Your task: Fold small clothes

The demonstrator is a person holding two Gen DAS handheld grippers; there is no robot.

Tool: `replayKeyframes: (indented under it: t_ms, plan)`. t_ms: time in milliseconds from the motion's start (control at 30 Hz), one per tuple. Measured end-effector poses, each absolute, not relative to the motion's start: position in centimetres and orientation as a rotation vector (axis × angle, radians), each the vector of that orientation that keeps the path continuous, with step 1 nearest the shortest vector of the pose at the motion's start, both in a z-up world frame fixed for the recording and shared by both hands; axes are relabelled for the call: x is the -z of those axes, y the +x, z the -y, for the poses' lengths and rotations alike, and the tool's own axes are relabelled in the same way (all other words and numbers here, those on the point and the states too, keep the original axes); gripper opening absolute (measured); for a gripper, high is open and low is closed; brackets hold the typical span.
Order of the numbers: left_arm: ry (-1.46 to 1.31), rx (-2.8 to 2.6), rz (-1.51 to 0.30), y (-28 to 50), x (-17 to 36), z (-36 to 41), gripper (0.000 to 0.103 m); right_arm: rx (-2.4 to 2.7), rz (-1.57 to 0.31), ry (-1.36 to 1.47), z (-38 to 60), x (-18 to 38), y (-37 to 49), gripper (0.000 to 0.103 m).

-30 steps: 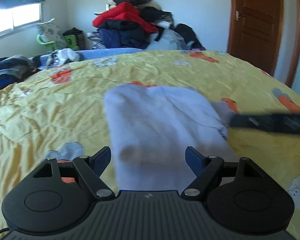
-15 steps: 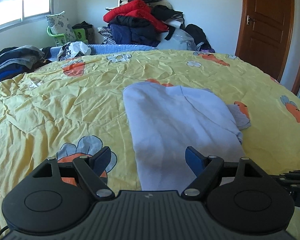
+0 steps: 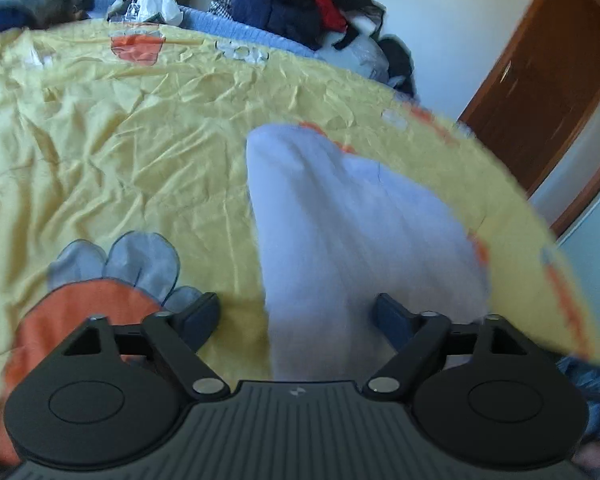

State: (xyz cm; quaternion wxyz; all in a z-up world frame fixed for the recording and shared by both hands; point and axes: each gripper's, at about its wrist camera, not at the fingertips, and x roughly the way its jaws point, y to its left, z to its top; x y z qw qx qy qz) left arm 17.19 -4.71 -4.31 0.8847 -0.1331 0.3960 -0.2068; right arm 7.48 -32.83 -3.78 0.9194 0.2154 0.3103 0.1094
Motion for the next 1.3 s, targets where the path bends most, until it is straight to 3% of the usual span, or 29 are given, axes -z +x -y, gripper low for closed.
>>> replayKeyframes:
  t_ms: [133,300,333,400,433,467,633,1000,1200,1267,1300]
  plan:
    - [-0.431,0.526,-0.853,19.3,5.0,3.9,0.094,-0.244,-0.657,0.505,33.1,5.0,9.6,0.065]
    - [-0.478,0.61,-0.82,20.0,5.9,5.0,0.093,-0.309,-0.623,0.576,32.4,5.9,11.7,0.059]
    - [-0.468,0.605,-0.804,19.9,6.0,5.2,0.088,-0.305,-0.613,0.582,32.4,6.0,12.0,0.054]
    - [-0.436,0.566,-0.791,19.8,6.0,5.7,0.062,-0.281,-0.603,0.602,32.5,6.4,12.7,0.034]
    - [-0.404,0.532,-0.789,19.8,6.0,5.9,0.044,-0.272,-0.605,0.611,32.7,6.6,13.0,0.034]
    - [-0.386,0.51,-0.787,19.8,6.0,5.9,0.035,-0.274,-0.601,0.634,32.9,6.8,13.0,0.031]
    - [-0.339,0.486,-0.729,18.6,5.1,5.9,0.022,-0.25,-0.582,0.608,32.1,6.4,12.5,0.028]
    - [-0.2,0.373,-0.595,16.8,-1.4,1.2,0.021,-0.357,-0.481,0.533,26.6,1.2,13.4,0.028]
    - [-0.101,0.235,-0.73,19.8,1.4,0.2,0.025,-0.353,-0.571,0.467,22.2,2.3,16.4,0.034]
    - [-0.07,0.205,-0.749,19.8,2.8,0.0,0.045,-0.306,-0.637,0.419,21.3,3.4,17.4,0.039]
    - [-0.064,0.176,-0.726,19.2,2.9,-0.4,0.053,-0.277,-0.663,0.396,21.3,3.8,17.5,0.047]
